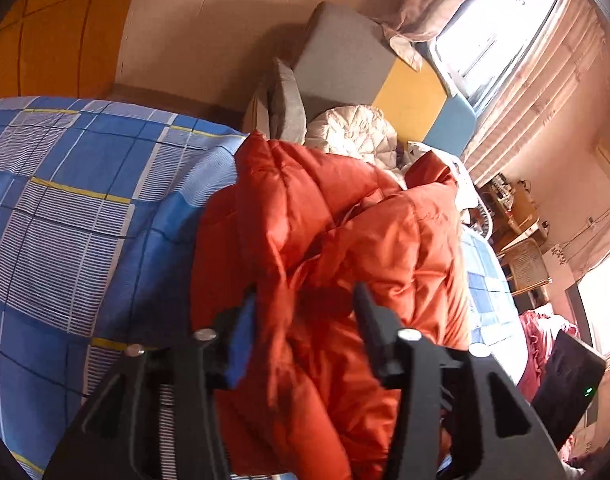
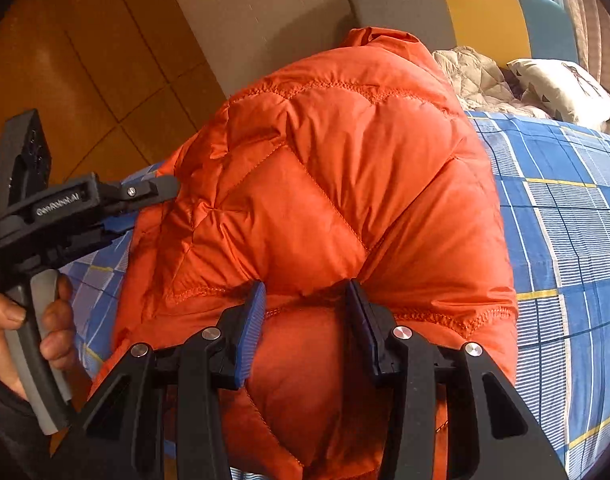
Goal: Fold large clothes
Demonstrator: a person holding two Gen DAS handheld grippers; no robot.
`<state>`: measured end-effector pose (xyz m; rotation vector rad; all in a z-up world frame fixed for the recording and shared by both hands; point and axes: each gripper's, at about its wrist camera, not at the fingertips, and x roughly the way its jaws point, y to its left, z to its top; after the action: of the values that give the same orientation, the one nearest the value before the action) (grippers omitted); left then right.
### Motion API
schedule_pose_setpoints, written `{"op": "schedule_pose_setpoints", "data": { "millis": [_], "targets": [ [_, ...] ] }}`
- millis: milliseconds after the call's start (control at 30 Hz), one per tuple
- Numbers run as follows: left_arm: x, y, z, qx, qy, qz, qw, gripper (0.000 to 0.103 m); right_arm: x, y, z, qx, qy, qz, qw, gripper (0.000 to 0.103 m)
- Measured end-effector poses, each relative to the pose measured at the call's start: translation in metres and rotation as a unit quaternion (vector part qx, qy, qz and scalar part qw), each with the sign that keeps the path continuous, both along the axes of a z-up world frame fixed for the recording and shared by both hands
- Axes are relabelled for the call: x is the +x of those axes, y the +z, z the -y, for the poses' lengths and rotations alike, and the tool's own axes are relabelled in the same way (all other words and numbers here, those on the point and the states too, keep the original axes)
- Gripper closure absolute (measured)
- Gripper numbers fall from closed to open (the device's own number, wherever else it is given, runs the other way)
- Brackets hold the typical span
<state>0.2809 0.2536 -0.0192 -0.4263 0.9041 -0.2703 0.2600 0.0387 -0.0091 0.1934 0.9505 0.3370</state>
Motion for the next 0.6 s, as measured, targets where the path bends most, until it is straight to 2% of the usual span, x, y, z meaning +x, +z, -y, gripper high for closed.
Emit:
{"op": "schedule_pose_setpoints", "data": {
  "millis": [67,100,133,167,233,300,367,433,533,600],
  "targets": [
    [0.002,-0.001,0.007,0.012,-0.001,-0.001,0.9999,0.044,-0.002,0.000,-0.003,-0.002,0.002,0.001,1.000,0.060],
    [0.003,-0.003,0.013,0.032,0.002,-0.001,0.9995,0.044,-0.003,-0.001,-0.005,-0.006,0.003,0.003,1.000,0.060],
    [0.004,-0.006,0.017,0.043,0.008,-0.002,0.9990,0.049,-0.004,0.000,-0.006,-0.008,0.005,0.004,1.000,0.060],
    [0.006,-0.007,0.019,0.047,0.009,-0.002,0.9988,0.057,-0.005,0.000,-0.007,-0.009,0.007,0.006,1.000,0.060],
    [0.008,-0.013,0.022,0.082,0.026,-0.004,0.9963,0.088,-0.007,0.002,-0.007,-0.005,0.010,0.006,1.000,0.060],
    [0.009,-0.019,0.024,0.105,0.028,-0.004,0.9941,0.095,-0.010,0.010,-0.007,-0.002,0.022,0.007,1.000,0.060],
    [0.008,-0.023,0.025,0.117,0.027,-0.003,0.9927,0.096,-0.011,0.019,-0.001,0.021,0.036,0.001,0.999,0.060],
    [0.007,-0.026,0.025,0.129,0.028,-0.002,0.9913,0.097,-0.013,0.030,0.010,0.032,0.031,0.014,0.999,0.060],
    [0.007,-0.029,0.024,0.140,0.031,-0.005,0.9897,0.097,-0.003,0.043,0.033,0.030,-0.011,0.038,0.999,0.060],
    [0.005,-0.029,0.024,0.154,0.033,-0.008,0.9875,0.099,0.012,0.043,0.042,0.025,-0.036,0.034,0.998,0.060]
  ]
}}
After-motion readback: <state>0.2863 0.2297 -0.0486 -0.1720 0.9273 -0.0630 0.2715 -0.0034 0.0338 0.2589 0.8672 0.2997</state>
